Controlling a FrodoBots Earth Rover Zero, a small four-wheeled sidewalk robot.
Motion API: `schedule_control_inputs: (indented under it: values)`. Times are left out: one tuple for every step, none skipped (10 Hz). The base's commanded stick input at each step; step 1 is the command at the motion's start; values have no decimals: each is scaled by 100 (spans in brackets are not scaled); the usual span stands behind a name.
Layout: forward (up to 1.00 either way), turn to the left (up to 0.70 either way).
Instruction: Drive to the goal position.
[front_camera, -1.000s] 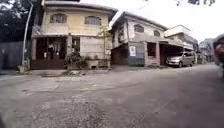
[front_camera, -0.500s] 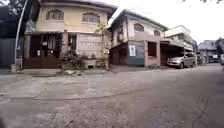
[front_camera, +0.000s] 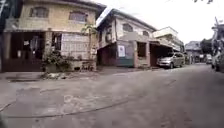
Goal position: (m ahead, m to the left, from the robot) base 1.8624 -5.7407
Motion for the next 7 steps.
schedule_control_inputs:
  values:
    - [100,-27]
    - [100,-27]
    - [100,-27]
    - [100,-27]
    - [100,-27]
    - [100,-27]
    - [100,-27]
